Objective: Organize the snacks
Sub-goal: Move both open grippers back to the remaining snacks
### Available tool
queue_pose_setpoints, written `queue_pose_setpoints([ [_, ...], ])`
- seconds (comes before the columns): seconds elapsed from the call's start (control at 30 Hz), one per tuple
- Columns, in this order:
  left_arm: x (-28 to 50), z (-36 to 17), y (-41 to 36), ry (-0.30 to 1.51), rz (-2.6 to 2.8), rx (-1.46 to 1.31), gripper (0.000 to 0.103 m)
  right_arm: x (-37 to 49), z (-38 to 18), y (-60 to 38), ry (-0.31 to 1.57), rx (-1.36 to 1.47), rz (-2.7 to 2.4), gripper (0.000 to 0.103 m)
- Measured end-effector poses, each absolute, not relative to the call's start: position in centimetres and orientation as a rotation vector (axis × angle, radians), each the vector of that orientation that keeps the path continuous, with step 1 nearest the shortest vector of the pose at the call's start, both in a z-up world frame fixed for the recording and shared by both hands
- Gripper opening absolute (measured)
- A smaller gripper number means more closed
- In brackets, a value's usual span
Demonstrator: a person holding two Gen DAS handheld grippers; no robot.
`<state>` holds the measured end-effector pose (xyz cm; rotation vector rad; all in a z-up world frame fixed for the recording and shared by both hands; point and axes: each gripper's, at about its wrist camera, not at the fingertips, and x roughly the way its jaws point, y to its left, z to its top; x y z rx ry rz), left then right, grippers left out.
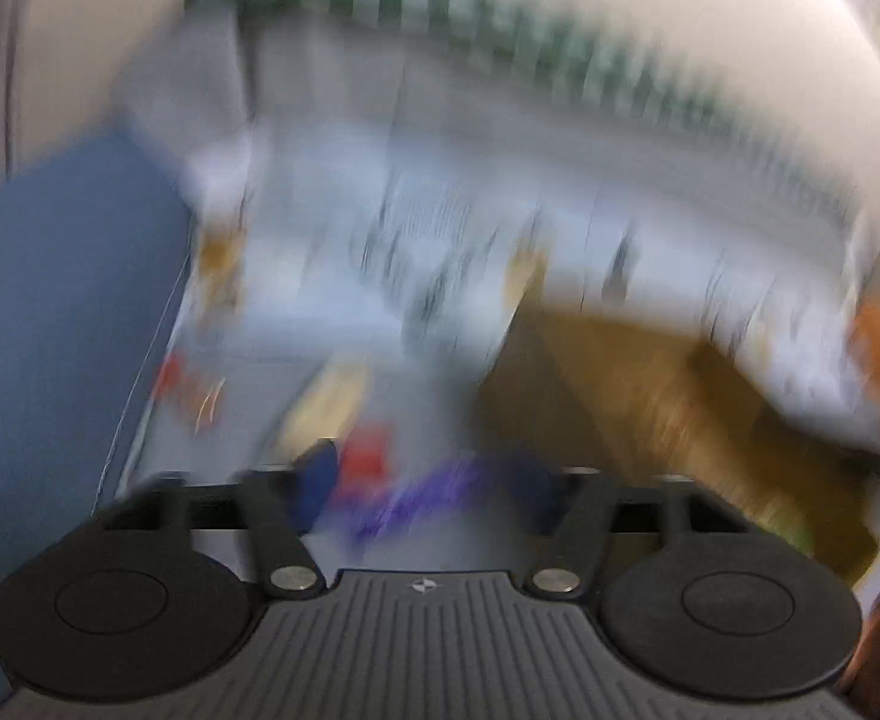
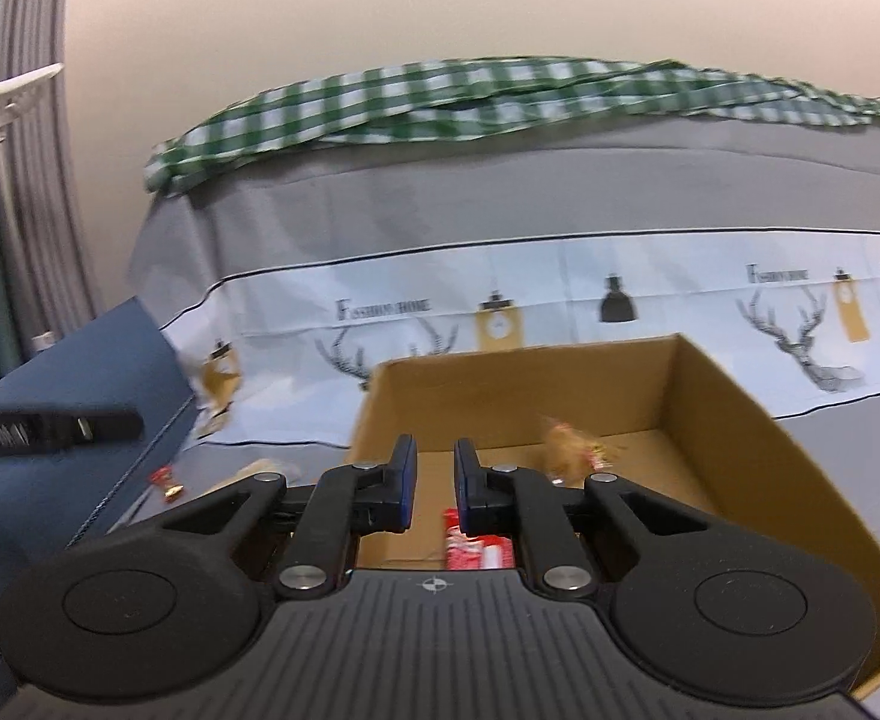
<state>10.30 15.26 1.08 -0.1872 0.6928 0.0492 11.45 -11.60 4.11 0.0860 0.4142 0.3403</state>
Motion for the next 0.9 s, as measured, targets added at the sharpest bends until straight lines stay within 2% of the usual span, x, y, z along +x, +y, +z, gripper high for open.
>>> queue_pose_setpoints([
  [0.03,10.4,0.8,15.4,0.716,0.103,-0.156,0.017,11.4,4.1,-11.4,0.418,0.091,0.35,0.014],
  [0.1,10.7,0.5,16.6,0.732,0.131,-0.196,0.016,11.3,4.0,-11.0,0.437,0.113,0.391,0.014],
  [0.43,12.0,-0.4,19.7,0.781,0.248,-0.295,0.017,10.4,4.2,-6.5,0.435,0.1,0.547,0.013],
  [0.9,11.2,-0.1,22.8,0.736,0.338,-0.368,0.017,12.1,0.4,1.5,0.616,0.074,0.613,0.014],
])
